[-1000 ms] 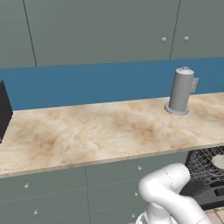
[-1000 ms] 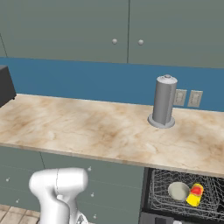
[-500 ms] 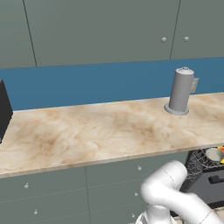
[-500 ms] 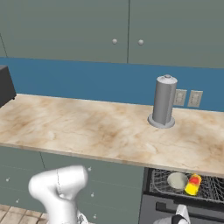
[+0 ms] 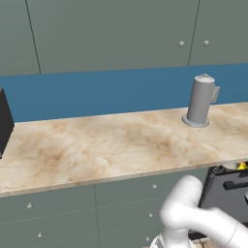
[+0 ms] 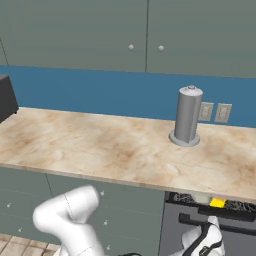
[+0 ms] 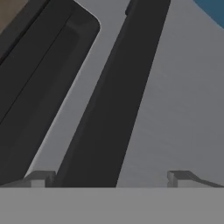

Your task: Pick up the cup and bowl from the counter, place them in the dishwasher, and close the dishwasher door.

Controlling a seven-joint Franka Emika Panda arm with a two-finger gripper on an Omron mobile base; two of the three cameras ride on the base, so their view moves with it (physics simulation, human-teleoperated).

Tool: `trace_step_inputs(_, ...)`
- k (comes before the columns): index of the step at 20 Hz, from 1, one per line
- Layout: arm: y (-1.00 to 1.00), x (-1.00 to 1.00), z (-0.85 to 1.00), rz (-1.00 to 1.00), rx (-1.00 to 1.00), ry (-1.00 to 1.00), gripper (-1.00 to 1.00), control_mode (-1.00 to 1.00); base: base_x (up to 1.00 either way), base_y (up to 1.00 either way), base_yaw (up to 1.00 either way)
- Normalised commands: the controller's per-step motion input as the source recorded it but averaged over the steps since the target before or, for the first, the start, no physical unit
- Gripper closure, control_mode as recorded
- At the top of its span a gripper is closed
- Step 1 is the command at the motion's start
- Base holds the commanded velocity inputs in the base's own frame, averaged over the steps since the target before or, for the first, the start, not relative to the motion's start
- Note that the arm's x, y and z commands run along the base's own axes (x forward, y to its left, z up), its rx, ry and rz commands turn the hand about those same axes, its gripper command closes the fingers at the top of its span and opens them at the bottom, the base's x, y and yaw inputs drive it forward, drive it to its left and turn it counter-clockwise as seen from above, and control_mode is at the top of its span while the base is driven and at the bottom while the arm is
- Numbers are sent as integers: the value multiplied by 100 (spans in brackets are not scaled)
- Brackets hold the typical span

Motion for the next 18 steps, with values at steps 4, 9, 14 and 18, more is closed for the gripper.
trace_step_inputs(4,-4,68,-46,-5,0,-6,-100,-100,0,0,0)
trace_step_inputs(9,-5,35,-50,-2,0,-10,-100,-100,0,0,0)
trace_step_inputs(14,-6,48,-74,0,-2,-11,-100,-100,0,0,0)
trace_step_inputs(18,-1,87,-97,0,-5,-10,-100,-100,0,0,0)
